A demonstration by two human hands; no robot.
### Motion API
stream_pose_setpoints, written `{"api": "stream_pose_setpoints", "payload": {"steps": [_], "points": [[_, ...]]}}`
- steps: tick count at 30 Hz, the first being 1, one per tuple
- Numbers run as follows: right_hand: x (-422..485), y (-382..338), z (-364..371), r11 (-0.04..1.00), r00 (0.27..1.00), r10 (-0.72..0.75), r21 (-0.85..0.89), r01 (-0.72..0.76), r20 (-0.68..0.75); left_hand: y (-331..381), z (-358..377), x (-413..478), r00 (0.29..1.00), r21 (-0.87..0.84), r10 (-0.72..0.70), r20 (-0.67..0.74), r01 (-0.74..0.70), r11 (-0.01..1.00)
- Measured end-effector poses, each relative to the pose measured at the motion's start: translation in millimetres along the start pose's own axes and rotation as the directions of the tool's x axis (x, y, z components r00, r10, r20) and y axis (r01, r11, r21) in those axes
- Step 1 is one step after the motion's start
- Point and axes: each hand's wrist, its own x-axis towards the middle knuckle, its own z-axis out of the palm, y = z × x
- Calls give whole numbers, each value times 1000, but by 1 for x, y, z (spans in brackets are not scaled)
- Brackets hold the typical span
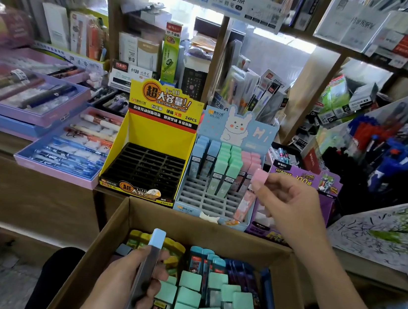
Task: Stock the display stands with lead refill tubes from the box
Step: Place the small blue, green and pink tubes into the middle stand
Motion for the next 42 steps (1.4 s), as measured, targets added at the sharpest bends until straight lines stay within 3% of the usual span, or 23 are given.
{"api": "stream_pose_setpoints", "payload": {"steps": [10,16,25,33,37,42], "points": [[43,15,5,955,990,-138,-269,125,-33,3,-4,-5,998,77,58,27,-60,995],[50,22,8,895,994,-108,-433,109,28,4,-7,-5,997,96,71,41,-75,993],[50,15,8,951,996,-26,-304,50,83,2,-10,-1,995,122,84,61,-91,988],[44,18,21,919,996,26,-395,11,88,2,-9,-5,994,132,101,38,-105,986],[44,18,25,913,998,26,-408,-1,57,4,-5,-7,1000,32,16,5,-16,999],[41,19,22,900,998,18,-435,7,54,8,-1,-11,1000,33,-25,-3,25,999]]}}
